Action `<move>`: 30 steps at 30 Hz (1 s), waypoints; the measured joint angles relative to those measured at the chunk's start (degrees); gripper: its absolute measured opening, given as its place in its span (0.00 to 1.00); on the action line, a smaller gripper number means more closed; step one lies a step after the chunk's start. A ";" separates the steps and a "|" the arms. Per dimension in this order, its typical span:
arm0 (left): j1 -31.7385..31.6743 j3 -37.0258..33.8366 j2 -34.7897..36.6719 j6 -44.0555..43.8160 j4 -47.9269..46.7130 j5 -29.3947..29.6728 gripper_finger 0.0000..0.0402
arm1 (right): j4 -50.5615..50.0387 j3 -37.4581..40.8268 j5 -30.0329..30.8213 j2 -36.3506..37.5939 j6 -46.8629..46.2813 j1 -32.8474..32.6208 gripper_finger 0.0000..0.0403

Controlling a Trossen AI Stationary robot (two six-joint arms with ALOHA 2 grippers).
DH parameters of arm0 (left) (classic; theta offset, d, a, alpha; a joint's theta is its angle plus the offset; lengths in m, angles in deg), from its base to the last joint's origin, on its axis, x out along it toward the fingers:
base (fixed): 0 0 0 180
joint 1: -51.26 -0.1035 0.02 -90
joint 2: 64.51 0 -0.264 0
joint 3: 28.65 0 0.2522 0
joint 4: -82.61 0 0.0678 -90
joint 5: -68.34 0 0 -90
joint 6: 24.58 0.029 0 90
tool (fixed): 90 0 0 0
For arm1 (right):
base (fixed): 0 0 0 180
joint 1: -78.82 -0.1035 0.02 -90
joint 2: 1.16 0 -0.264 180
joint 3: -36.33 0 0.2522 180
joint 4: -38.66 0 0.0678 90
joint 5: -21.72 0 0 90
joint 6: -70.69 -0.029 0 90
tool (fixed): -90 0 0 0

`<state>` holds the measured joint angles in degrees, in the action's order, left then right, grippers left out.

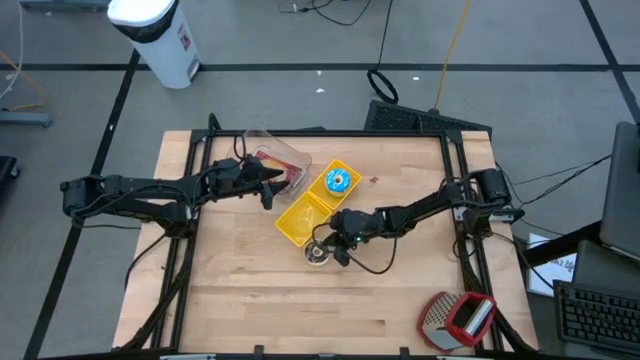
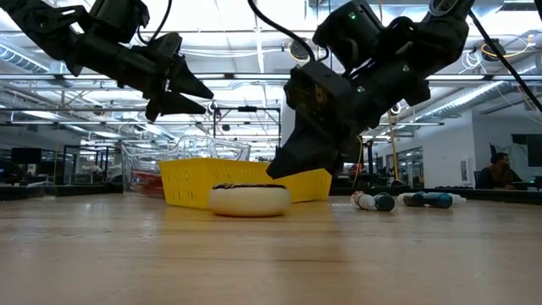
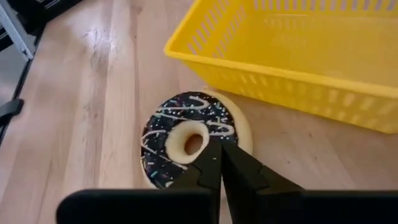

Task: Pick & Place Food Item
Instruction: Put the black donut into the top yellow bin

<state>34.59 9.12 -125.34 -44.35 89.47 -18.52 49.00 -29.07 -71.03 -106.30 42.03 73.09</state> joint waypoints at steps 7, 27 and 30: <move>-0.02 0.00 0.00 0.00 -0.01 0.01 0.58 | 1.50 0.00 -0.25 0.00 0.08 -2.15 0.27; -0.02 0.00 0.00 -0.52 0.12 0.04 0.58 | -1.69 0.00 7.15 0.00 -3.13 -4.80 0.65; 0.00 0.00 0.00 -0.55 0.13 0.42 0.58 | -2.68 0.00 8.07 0.00 -3.63 -4.80 0.64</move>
<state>34.59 9.12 -125.34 -44.90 89.60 -18.10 46.32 -29.07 -62.96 -106.30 38.40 68.29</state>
